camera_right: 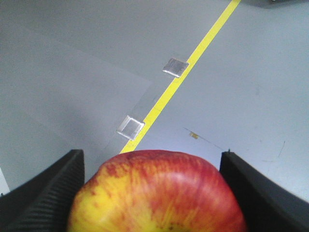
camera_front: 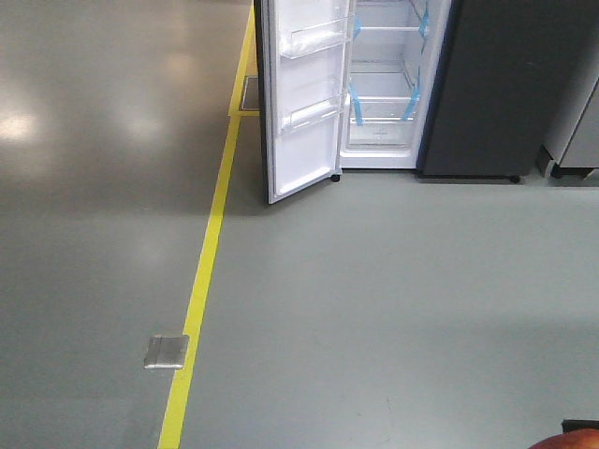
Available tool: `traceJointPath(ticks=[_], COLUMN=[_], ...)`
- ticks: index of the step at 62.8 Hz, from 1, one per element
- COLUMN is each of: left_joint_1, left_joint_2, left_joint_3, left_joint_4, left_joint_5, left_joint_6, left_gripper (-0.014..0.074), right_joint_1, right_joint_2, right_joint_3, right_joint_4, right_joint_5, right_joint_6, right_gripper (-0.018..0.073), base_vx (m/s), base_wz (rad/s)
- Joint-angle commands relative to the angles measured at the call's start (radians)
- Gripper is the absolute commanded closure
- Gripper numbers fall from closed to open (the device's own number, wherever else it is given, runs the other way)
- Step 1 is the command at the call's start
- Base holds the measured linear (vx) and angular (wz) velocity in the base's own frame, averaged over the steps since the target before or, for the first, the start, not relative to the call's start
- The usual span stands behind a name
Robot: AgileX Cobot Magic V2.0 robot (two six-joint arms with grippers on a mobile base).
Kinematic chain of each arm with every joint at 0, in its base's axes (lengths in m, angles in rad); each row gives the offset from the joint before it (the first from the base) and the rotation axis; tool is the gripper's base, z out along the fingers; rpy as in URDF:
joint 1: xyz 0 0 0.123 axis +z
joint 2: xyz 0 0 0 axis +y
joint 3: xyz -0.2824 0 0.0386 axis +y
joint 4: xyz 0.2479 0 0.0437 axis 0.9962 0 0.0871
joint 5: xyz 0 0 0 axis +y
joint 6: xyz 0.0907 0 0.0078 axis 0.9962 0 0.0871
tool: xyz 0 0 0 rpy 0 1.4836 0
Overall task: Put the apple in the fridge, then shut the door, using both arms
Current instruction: 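Drive toward the open fridge holding the apple in the right gripper, then approach the fridge door bins, keeping the apple in the right gripper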
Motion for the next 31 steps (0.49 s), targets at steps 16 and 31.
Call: traceJointPath(ticks=[16, 31], left_joint_1=[0.001, 0.001], left_joint_2=[0.021, 0.021], left_joint_3=[0.021, 0.021], left_joint_4=[-0.002, -0.002], left_joint_5=[-0.068, -0.068], left_joint_6=[-0.010, -0.010], left_gripper=[0.0603, 0.0603], right_joint_1=[0.000, 0.000], right_joint_2=[0.007, 0.007], right_joint_3=[-0.028, -0.028], right_joint_4=[0.014, 0.014], right_joint_5=[-0.065, -0.065], right_joint_6=[-0.003, -0.003], right_gripper=[0.0211, 0.0211], base_vx=[0.34, 0.34], base_wz=[0.03, 0.00])
